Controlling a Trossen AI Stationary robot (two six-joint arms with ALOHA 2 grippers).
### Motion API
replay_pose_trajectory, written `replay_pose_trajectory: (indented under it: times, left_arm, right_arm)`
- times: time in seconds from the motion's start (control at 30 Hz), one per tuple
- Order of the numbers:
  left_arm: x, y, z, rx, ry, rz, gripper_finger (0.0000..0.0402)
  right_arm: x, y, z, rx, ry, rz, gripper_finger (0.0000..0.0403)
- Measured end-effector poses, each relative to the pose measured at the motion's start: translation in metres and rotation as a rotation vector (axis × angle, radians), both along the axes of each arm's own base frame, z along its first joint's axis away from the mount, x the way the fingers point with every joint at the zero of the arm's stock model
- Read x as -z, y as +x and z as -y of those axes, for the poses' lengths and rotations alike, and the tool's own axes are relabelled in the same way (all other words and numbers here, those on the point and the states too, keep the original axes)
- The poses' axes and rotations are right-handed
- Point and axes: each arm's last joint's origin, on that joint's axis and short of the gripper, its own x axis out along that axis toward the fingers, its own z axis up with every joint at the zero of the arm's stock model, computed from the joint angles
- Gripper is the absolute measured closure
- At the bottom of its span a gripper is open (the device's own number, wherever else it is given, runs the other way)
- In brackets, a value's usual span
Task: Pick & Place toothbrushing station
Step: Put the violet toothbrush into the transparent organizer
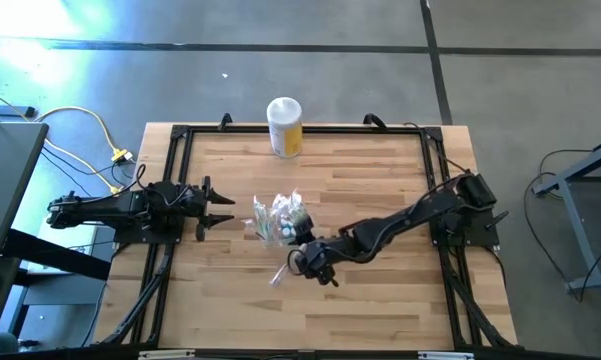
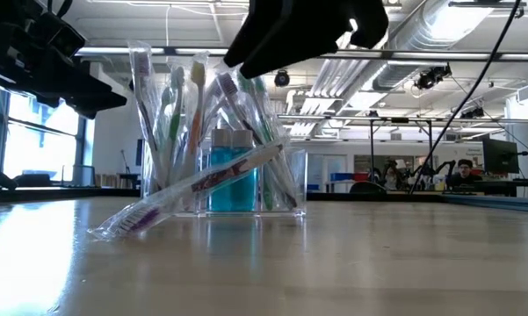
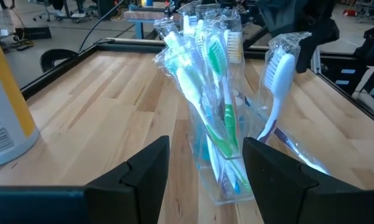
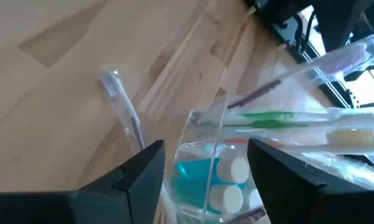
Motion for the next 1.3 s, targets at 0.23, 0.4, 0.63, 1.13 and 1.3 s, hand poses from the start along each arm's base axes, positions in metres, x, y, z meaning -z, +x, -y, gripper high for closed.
replay_pose_trajectory:
  times: [0.23,0.4,0.63,1.13,1.3]
  left_arm:
    - [0.0,0.0,0.0,-0.001,-0.011,0.0,0.0202]
    - [0.0,0.0,0.0,-0.001,-0.011,0.002,0.0202]
    - [0.0,0.0,0.0,0.001,-0.011,-0.001,0.0202]
    - [-0.001,0.0,0.0,-0.001,-0.007,0.008,0.0202]
    - [-0.001,0.0,0.0,-0.002,-0.007,0.008,0.0202]
  right_arm:
    - [0.021,0.007,-0.008,-0.027,-0.022,-0.027,0.0186]
    - [0.035,0.02,-0.016,-0.035,-0.02,-0.025,0.0186]
    - [0.06,0.025,-0.025,-0.069,-0.021,-0.093,0.0186]
    - [0.088,0.029,-0.021,-0.049,-0.065,-0.168,0.0186]
    - [0.089,0.03,-0.018,-0.059,-0.042,-0.184,0.0185]
